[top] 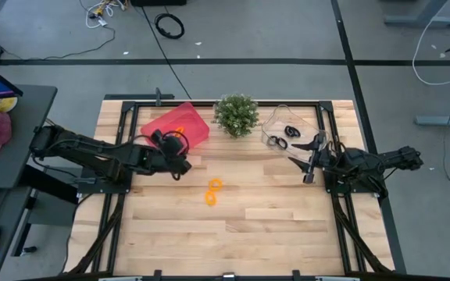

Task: Sort spring keychains
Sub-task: Put the yellow spring keychain into the pink bin

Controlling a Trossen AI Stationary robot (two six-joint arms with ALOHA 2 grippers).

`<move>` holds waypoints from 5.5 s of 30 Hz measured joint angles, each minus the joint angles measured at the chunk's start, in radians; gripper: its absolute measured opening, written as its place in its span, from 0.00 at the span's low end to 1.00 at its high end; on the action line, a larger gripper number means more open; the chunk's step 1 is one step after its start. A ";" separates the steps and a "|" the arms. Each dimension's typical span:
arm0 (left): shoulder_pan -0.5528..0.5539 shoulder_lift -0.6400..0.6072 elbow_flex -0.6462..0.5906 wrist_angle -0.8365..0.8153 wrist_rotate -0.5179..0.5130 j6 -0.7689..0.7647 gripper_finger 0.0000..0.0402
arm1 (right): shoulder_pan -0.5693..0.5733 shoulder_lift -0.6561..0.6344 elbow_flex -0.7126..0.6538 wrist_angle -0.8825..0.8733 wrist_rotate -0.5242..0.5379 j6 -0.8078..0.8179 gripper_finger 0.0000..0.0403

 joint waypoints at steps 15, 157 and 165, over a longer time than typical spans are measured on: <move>0.000 0.000 0.000 0.168 0.317 0.089 0.49 | 0.000 0.000 0.000 0.004 0.001 0.026 0.55; -0.013 0.264 -0.410 1.279 -0.727 0.481 0.03 | 0.000 0.008 0.001 0.002 -0.020 0.029 0.55; 0.006 0.264 -0.439 1.280 -0.727 0.465 0.03 | 0.000 0.008 0.001 0.001 -0.020 0.029 0.55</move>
